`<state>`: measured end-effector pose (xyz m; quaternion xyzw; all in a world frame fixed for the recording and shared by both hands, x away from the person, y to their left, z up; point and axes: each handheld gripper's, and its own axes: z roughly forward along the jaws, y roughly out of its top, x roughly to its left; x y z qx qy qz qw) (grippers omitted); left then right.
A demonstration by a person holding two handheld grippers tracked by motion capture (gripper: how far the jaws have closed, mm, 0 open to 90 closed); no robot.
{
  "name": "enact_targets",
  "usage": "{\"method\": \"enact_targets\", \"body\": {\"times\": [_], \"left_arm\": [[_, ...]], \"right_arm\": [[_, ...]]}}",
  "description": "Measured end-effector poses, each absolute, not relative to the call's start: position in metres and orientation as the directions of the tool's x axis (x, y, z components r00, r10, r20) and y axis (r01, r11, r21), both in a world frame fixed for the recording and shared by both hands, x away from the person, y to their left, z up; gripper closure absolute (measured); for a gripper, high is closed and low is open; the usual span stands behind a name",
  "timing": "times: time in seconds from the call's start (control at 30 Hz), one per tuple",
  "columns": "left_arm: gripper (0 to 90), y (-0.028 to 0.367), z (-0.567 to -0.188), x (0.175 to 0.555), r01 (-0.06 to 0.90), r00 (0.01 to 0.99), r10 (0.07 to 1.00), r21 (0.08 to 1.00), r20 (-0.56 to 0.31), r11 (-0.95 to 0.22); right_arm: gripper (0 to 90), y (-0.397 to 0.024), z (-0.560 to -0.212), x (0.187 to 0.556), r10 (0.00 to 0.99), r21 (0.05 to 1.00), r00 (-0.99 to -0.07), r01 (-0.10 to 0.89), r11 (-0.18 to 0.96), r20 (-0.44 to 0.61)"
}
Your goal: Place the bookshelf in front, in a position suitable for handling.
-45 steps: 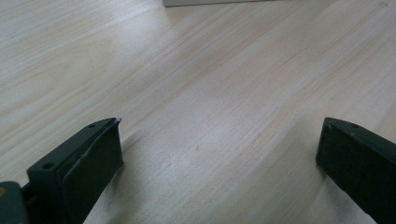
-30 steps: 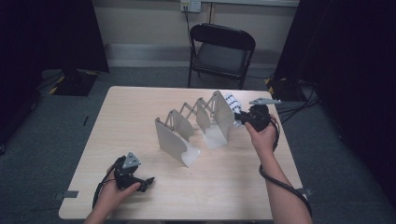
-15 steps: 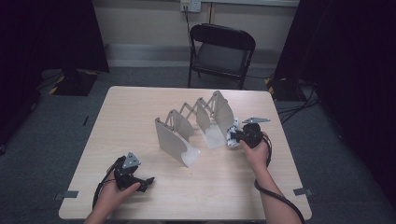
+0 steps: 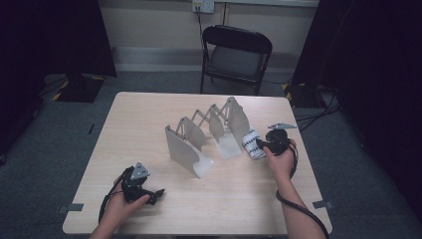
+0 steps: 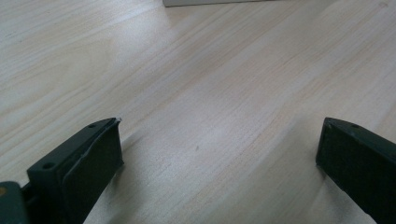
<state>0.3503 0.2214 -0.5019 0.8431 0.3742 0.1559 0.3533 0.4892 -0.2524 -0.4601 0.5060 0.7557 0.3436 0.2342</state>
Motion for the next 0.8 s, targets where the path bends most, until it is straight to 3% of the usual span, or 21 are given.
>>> {"method": "enact_targets", "body": {"times": [0.27,0.33,0.37,0.43,0.7,0.8], "left_arm": [[0.0,0.221,-0.502,0.350,0.521,0.671,0.742,0.713,-0.002,-0.470],[0.0,0.222,-0.502,0.350,0.521,0.672,0.741,0.712,0.000,-0.472],[0.0,0.222,-0.502,0.350,0.520,0.673,0.740,0.711,0.000,-0.473],[0.0,0.222,-0.502,0.350,0.521,0.672,0.741,0.711,0.000,-0.472],[0.0,0.221,-0.502,0.350,0.523,0.668,0.744,0.716,-0.007,-0.463],[0.0,0.221,-0.502,0.350,0.522,0.670,0.742,0.713,-0.003,-0.468]], "right_arm": [[49.5,-0.239,-0.481,0.503,0.917,0.738,-0.397,0.633,0.234,0.049],[58.8,-0.235,-0.490,0.503,0.905,0.733,-0.425,0.626,0.265,0.035],[70.2,-0.234,-0.490,0.502,0.901,0.739,-0.431,0.621,0.260,0.046],[77.5,-0.233,-0.486,0.502,0.894,0.727,-0.444,0.630,0.272,0.050],[79.6,-0.238,-0.461,0.499,0.896,0.756,-0.436,0.614,0.225,0.087],[79.6,-0.240,-0.436,0.499,0.883,0.787,-0.462,0.573,0.229,0.079]]}}
